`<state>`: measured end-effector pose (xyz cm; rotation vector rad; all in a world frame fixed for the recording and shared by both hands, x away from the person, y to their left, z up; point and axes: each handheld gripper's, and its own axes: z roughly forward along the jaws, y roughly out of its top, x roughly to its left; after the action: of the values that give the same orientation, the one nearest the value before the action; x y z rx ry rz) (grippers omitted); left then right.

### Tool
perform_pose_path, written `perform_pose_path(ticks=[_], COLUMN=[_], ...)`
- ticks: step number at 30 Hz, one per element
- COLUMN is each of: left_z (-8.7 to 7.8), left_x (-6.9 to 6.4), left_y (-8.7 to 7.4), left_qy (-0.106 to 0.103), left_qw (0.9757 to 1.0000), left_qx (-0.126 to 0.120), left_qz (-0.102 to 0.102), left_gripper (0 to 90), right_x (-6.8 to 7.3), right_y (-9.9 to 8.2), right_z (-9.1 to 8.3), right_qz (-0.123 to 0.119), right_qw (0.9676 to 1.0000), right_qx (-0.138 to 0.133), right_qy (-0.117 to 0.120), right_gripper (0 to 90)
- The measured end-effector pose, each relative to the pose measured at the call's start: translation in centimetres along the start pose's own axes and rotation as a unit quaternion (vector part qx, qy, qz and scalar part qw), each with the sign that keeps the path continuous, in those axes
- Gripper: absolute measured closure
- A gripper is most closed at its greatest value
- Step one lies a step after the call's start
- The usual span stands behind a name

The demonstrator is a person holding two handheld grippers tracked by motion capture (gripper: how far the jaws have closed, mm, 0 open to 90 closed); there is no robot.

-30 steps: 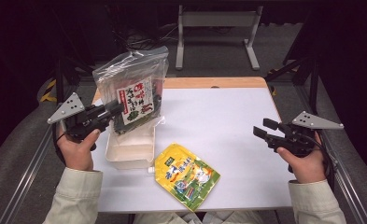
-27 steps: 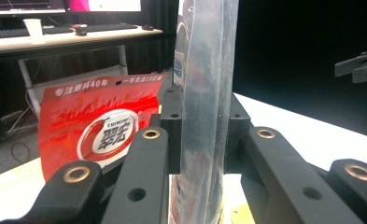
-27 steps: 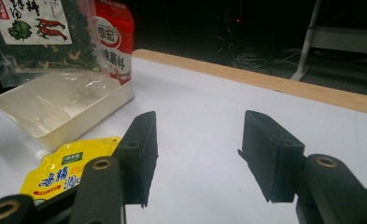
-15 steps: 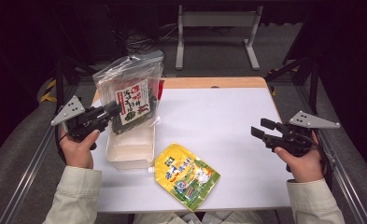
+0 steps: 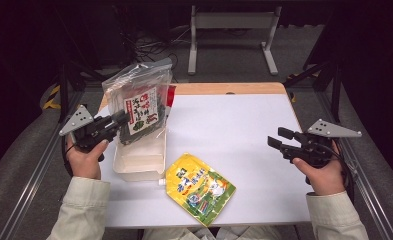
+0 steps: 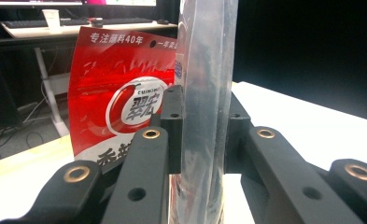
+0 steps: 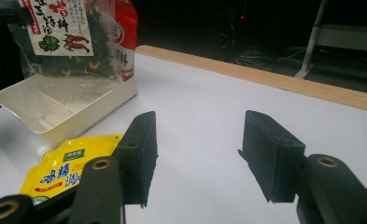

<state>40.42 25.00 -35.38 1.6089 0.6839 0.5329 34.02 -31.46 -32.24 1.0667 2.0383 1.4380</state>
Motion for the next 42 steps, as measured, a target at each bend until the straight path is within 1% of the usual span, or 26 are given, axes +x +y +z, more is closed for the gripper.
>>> perform_pose_path(ticks=[7,10,11,12,14,17,18,20,21,22,23,24,25,26,28,29,31,32,33,34,35,37,39,42], left_z=[-0.1,-0.2,-0.2,-0.2,0.0,0.2,0.3,0.3,0.2,0.3,0.3,0.5,0.5,0.5,0.4,0.4,0.2,0.1,0.0,0.0,0.1,0.1,0.2,0.2], left_x=[0.3,0.2,0.2,0.2,0.4,0.8,0.9,1.1,1.2,1.1,1.1,1.0,1.0,1.0,1.0,1.0,1.1,1.2,1.2,1.2,1.2,1.1,1.0,0.9], left_y=[-0.4,-0.5,-0.5,-0.6,-1.0,-1.8,-1.9,-2.1,-2.2,-2.3,-2.3,-2.5,-2.5,-2.4,-2.3,-2.3,-2.2,-2.1,-2.0,-2.0,-2.0,-1.9,-1.8,-1.8], left_qy=[0.001,0.008,0.011,0.01,0.008,0.002,0.002,-0.001,-0.003,-0.002,-0.002,0.002,0.001,0.004,0.004,0.004,0.004,-0.001,-0.001,0.001,0.0,0.005,0.008,0.01], left_qw=[1.0,1.0,0.9999,0.9997,0.9995,0.9992,0.9992,0.999,0.9988,0.9982,0.9982,0.9957,0.9954,0.9945,0.9928,0.9928,0.9889,0.986,0.9836,0.982,0.981,0.9795,0.9785,0.9781], left_qx=[0.0,0.005,0.012,0.021,0.031,0.038,0.035,0.037,0.042,0.054,0.054,0.088,0.091,0.098,0.112,0.112,0.135,0.151,0.165,0.174,0.179,0.187,0.192,0.196], left_qz=[-0.004,-0.001,0.003,0.003,-0.002,-0.015,-0.02,-0.023,-0.024,-0.028,-0.028,-0.027,-0.03,-0.037,-0.044,-0.044,-0.061,-0.071,-0.073,-0.073,-0.075,-0.074,-0.074,-0.07], left_gripper=[77.0,77.0,77.0,77.0,76.9,76.9,76.9,76.8,76.6,76.6,76.3,76.0,75.7,75.6,75.5,75.3,75.1,74.8,74.0,73.8,73.6,73.3,73.1,73.0], right_x=[0.0,0.0,0.0,-0.1,-0.1,-0.1,-0.1,-0.1,-0.2,-0.2,-0.2,-0.2,-0.2,-0.2,-0.2,-0.2,-0.2,-0.2,-0.2,-0.2,-0.1,-0.1,-0.1,0.0], right_y=[0.0,0.0,0.0,0.0,-0.1,-0.1,0.0,0.0,0.0,-0.1,-0.1,-0.1,-0.1,-0.1,-0.1,-0.1,-0.1,-0.1,-0.1,-0.2,-0.2,-0.2,-0.2,-0.2], right_z=[-0.1,-0.1,-0.1,-0.1,0.0,0.0,0.0,0.0,-0.1,-0.1,0.0,0.0,0.0,0.0,0.1,0.1,0.1,0.1,0.1,0.2,0.2,0.3,0.3,0.4], right_qz=[0.001,0.001,0.001,0.003,0.002,0.002,0.002,0.004,0.004,0.005,0.005,0.006,0.006,0.006,0.006,0.006,0.007,0.007,0.006,0.006,0.007,0.007,0.006,0.006], right_qw=[1.0,1.0,1.0,1.0,1.0,1.0,1.0,1.0,1.0,1.0,1.0,1.0,1.0,1.0,1.0,1.0,1.0,1.0,1.0,1.0,1.0,1.0,0.9999,0.9999], right_qx=[0.0,-0.001,0.0,0.0,0.0,0.0,0.0,-0.001,-0.001,-0.001,-0.001,0.0,0.001,0.001,0.002,0.002,0.002,0.002,0.002,0.003,0.004,0.005,0.006,0.007], right_qy=[0.001,0.001,0.001,0.002,0.002,0.002,0.001,0.002,0.002,0.002,0.002,0.003,0.003,0.003,0.004,0.004,0.004,0.005,0.005,0.005,0.005,0.005,0.006,0.007], right_gripper=[45.1,45.0,45.0,45.0,44.8,44.8,44.7,44.6,44.5,44.5,44.4,44.3,44.2,44.2,44.1,44.1,44.0,44.0,43.9,43.8,43.8,43.7,43.6,43.5])
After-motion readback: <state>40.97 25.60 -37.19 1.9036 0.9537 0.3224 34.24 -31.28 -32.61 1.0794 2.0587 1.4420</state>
